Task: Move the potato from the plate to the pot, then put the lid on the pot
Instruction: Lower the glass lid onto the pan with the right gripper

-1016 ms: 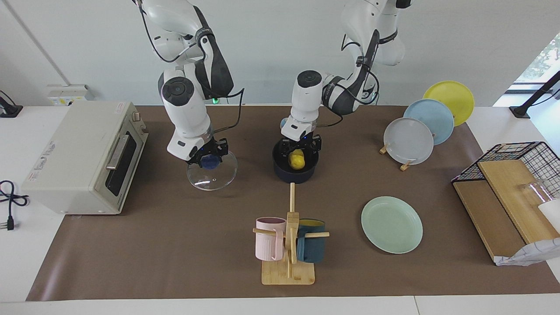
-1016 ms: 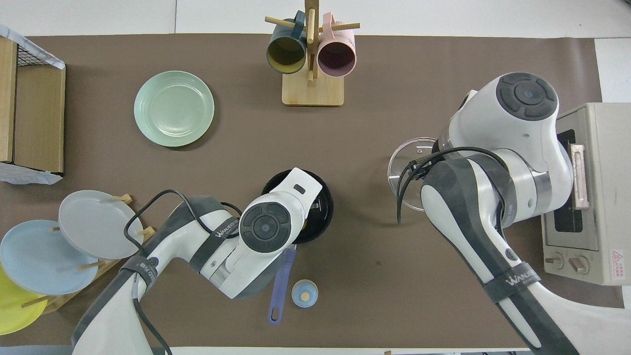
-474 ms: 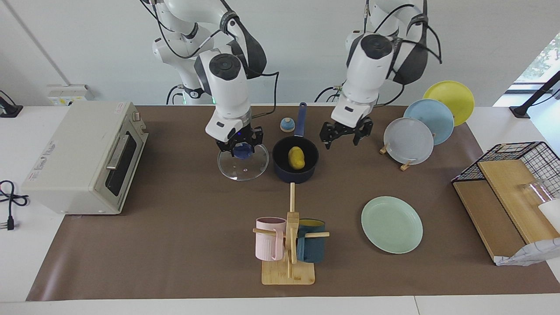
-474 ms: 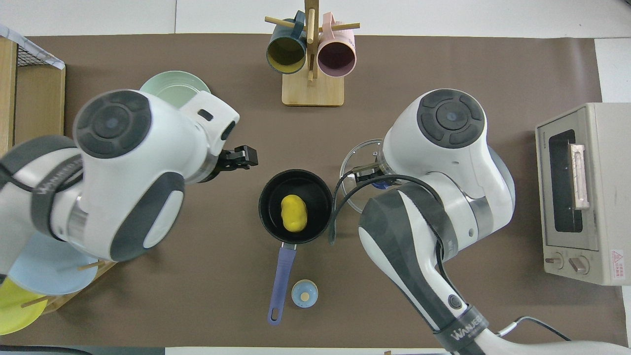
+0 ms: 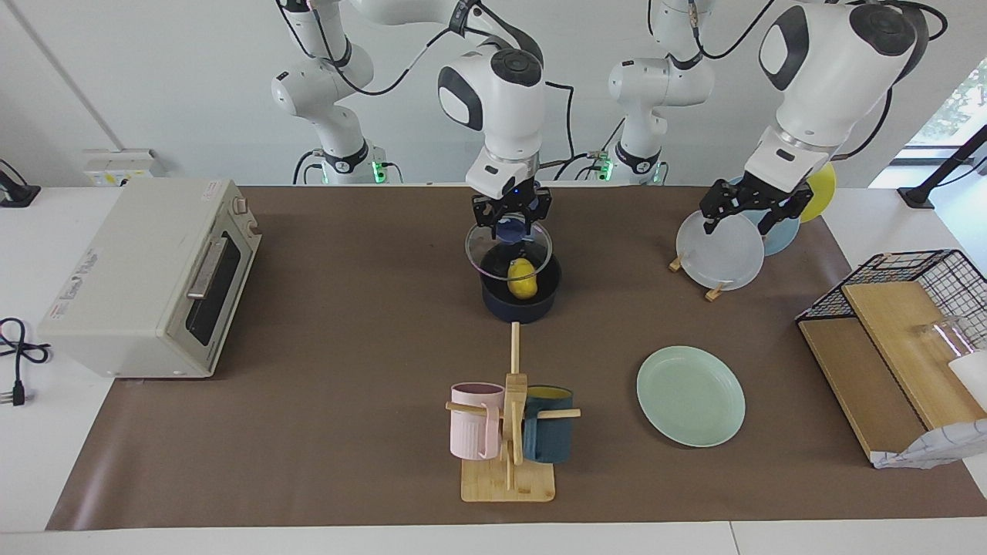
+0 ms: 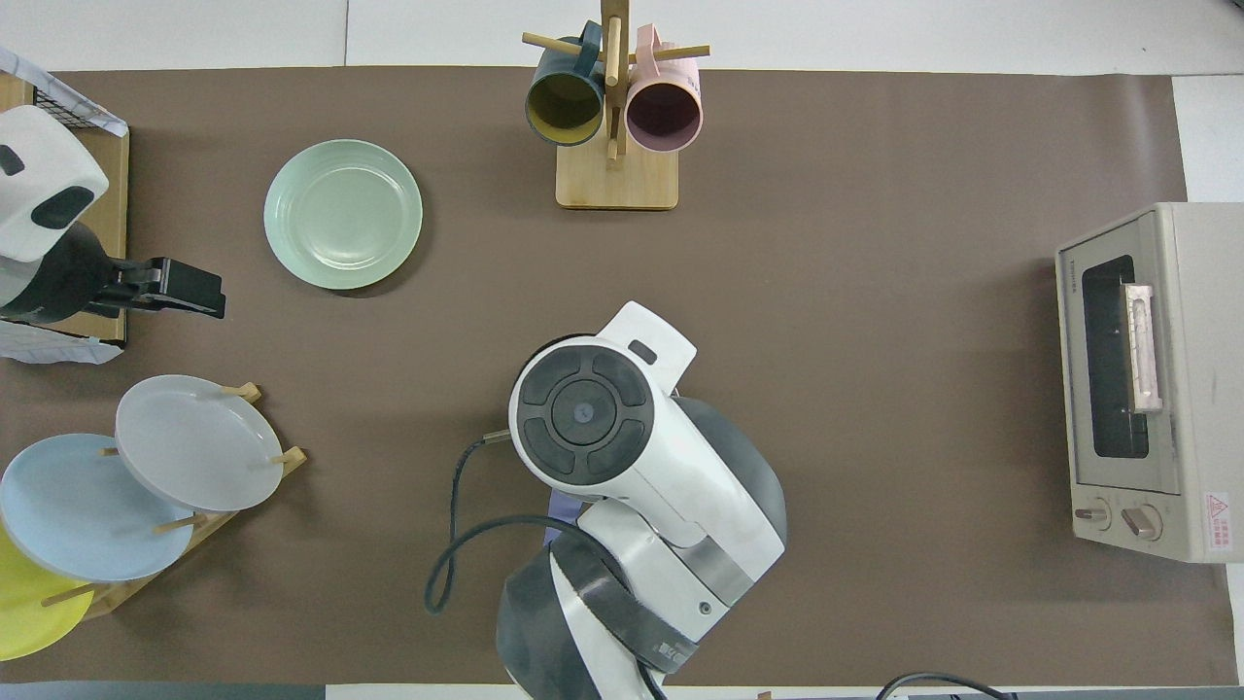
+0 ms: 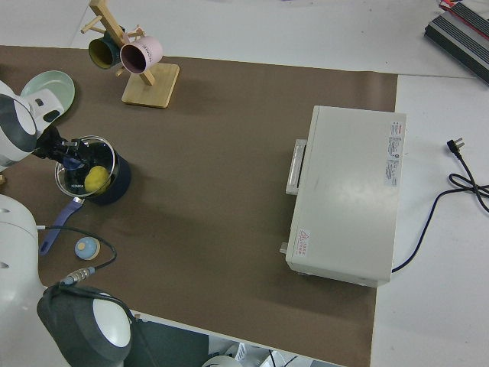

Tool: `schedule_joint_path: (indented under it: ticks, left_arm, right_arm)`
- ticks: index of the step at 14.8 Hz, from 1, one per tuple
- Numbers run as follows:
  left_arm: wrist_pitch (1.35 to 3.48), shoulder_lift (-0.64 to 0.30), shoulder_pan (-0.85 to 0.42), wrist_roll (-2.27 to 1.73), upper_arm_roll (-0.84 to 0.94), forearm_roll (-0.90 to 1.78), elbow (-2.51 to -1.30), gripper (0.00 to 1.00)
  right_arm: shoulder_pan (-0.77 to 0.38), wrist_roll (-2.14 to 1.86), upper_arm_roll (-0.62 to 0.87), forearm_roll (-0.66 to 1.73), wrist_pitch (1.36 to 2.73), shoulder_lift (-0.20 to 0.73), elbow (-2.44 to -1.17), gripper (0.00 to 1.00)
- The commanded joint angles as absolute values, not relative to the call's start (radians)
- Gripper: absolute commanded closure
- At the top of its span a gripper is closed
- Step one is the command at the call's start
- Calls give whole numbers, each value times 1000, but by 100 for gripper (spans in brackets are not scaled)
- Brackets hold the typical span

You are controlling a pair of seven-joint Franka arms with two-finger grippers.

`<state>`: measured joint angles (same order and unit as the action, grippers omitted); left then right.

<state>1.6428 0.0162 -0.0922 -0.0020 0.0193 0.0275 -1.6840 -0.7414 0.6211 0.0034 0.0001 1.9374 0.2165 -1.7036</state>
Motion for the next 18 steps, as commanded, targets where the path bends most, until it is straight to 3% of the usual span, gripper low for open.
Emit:
schedule_joint_path:
  ticks: [1,6,14,18]
  left_arm:
    - [1591,23,-71,31,31,9,-1674,0]
    - [1468,15,-74,29,20,6,-1597,0]
    - [1456,77,-86,23,20,6,-1669,0]
    - [1539,60,-77,14,29,15,-1648,0]
  right_arm:
    - [-755,635,-2,-60,1925,293,-1619,100]
    - [-739,667,-2,-43,1966,310,-1614,100]
    - [-744,681,-2,17,1983,334,-1629,100]
    - [-744,681,-2,20,1993,333,-1650,100]
